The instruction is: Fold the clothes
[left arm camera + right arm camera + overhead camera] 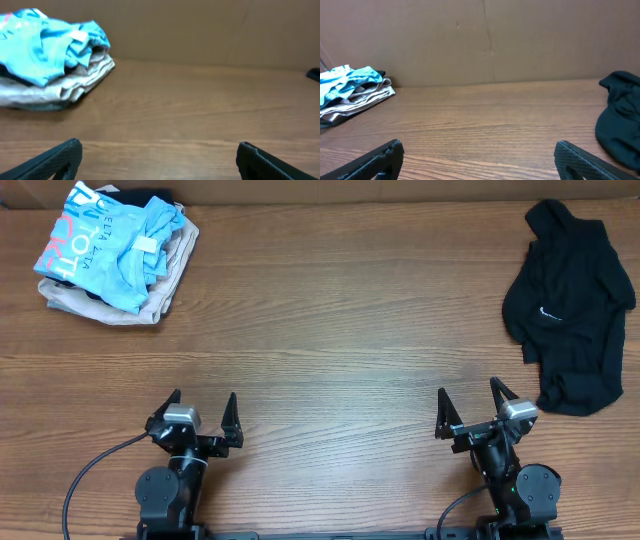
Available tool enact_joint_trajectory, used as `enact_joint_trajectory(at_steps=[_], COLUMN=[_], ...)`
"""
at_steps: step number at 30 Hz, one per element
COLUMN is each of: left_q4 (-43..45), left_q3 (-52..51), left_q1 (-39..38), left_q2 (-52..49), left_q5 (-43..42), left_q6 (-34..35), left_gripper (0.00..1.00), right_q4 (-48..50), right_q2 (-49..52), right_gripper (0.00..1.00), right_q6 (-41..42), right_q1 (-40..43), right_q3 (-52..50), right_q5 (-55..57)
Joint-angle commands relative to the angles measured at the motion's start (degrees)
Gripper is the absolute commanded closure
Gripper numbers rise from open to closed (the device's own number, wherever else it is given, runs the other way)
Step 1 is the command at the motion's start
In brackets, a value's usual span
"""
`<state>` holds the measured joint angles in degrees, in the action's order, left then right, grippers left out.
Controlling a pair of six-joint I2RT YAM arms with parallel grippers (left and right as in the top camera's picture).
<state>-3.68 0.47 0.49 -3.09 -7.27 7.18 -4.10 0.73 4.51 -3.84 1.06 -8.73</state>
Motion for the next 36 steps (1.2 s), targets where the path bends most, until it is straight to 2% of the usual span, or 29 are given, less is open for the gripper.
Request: enact_joint_trajectory(at_steps=[1,36], left_q4=[-0.2,-0.2], left_q3=[-0.2,-0.2], left_q1=[0.3,0.7], left_q2=[2.0,2.9], left_q5=[0.5,0.4], left_q6=[0.7,0.7], left_gripper=[0.00,0.00], right_q4=[0.2,0.1], right_q2=[-0.6,-0.6], right_gripper=[0.00,0.00], right_q6=[0.4,0.4], right_q1=[-0.3,-0.3], right_q3=[-0.6,-0.6], right_q5=[0.2,0.2])
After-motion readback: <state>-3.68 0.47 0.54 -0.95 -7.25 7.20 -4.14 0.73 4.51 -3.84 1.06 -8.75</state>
